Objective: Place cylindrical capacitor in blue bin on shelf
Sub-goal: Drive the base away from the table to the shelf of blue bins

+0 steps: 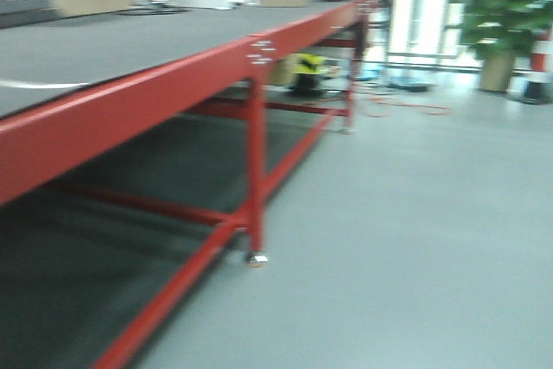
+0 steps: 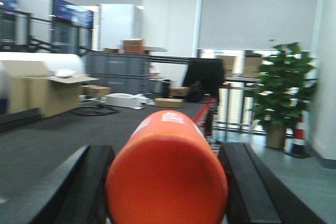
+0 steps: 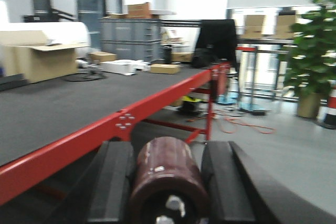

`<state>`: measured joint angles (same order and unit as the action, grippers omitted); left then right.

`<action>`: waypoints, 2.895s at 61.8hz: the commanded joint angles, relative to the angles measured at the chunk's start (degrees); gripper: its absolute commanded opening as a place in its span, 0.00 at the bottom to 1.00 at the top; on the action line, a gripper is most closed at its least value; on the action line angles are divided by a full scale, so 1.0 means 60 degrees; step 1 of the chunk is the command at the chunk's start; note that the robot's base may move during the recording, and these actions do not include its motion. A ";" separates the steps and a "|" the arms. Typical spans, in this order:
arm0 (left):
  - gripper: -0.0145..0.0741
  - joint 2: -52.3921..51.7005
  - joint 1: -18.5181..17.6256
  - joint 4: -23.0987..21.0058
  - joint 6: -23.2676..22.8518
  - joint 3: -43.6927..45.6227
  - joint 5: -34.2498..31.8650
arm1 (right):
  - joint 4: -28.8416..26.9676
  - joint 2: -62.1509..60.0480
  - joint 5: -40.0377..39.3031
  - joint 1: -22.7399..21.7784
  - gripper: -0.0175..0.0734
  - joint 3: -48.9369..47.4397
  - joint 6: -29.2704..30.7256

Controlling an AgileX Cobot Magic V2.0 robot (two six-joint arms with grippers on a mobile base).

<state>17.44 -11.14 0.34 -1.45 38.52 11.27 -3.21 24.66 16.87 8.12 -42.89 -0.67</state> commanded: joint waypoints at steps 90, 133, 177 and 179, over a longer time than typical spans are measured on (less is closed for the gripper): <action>0.04 -0.0052 -0.0017 0.0000 -0.0051 0.0006 -0.0208 | 0.0076 -0.0054 -0.0255 -0.0007 0.01 0.0003 0.0039; 0.04 -0.0052 -0.0017 0.0000 -0.0051 0.0006 -0.0208 | 0.0076 -0.0054 -0.0255 -0.0007 0.01 0.0003 0.0039; 0.04 -0.0052 -0.0017 0.0000 -0.0051 0.0006 -0.0208 | 0.0076 -0.0054 -0.0255 -0.0007 0.01 0.0003 0.0039; 0.04 -0.0052 -0.0017 0.0000 -0.0051 0.0006 -0.0208 | 0.0076 -0.0054 -0.0255 -0.0007 0.01 0.0003 0.0039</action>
<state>17.31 -11.14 0.34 -1.45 38.52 11.27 -3.21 24.39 16.76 8.12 -42.89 -0.67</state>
